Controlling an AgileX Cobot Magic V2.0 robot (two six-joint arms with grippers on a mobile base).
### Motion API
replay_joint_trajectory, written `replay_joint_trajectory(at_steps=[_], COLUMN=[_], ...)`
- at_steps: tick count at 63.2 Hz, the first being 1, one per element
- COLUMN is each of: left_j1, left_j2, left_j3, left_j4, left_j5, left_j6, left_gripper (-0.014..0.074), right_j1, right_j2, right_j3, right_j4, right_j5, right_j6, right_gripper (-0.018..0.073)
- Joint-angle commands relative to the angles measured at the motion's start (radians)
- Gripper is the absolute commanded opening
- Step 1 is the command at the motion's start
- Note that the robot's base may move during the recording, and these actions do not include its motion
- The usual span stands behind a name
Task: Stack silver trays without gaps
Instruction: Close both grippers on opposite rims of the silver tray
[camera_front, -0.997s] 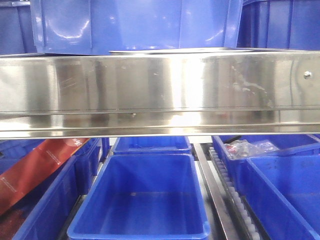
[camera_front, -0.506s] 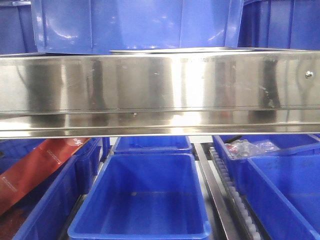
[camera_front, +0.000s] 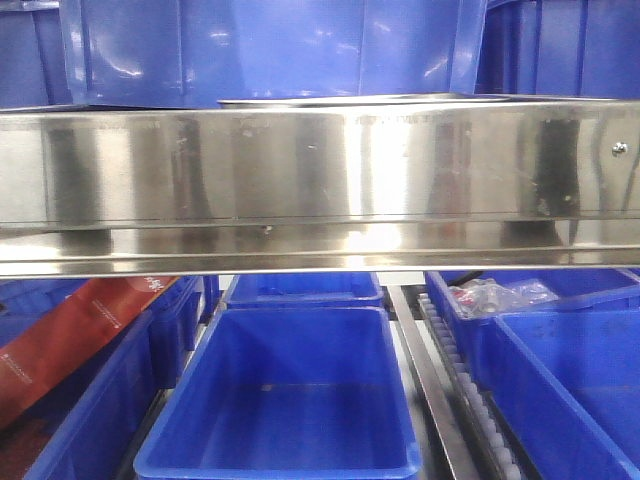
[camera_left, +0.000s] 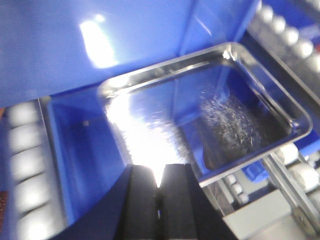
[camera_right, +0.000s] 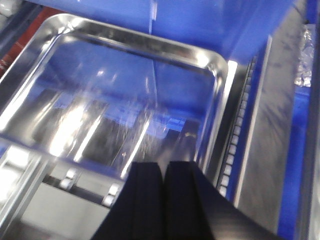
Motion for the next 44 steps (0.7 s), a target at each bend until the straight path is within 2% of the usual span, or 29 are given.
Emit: replay_joint_trajectory(at_steps=[1,20,28,33,44], left_j1=[-0.021,-0.021,-0.021,-0.021,-0.017], left_j2=[0.076,0.210,0.222,0.222,0.222], left_j3=[-0.060,-0.126,-0.126,-0.126,-0.126], left_j4=[0.036,0.034,0.034,0.038,0.039], left_j5=[-0.001,0.021,0.025,0.022,-0.010], left_j6=[-0.037,-0.039,-0.039,-0.041,-0.041], left_gripper=[-0.0020,-0.0018,0.0016,0.0072,0.0264], right_j1=[0.001,0.001,0.001,0.001,0.001], right_j2=[0.061,0.172,0.203,0.224,0.253], right_j3=[-0.064,-0.140,-0.140,-0.140,-0.140], right_j4=[-0.034,-0.065,-0.065,-0.065,-0.065], right_j5=[-0.024,-0.019,-0.004,0.006,0.012], right_j6=[-0.010,-0.010,-0.010,-0.010,-0.005], right_gripper=[-0.0081,-0.0077,-0.0062,0.0050,0.0398])
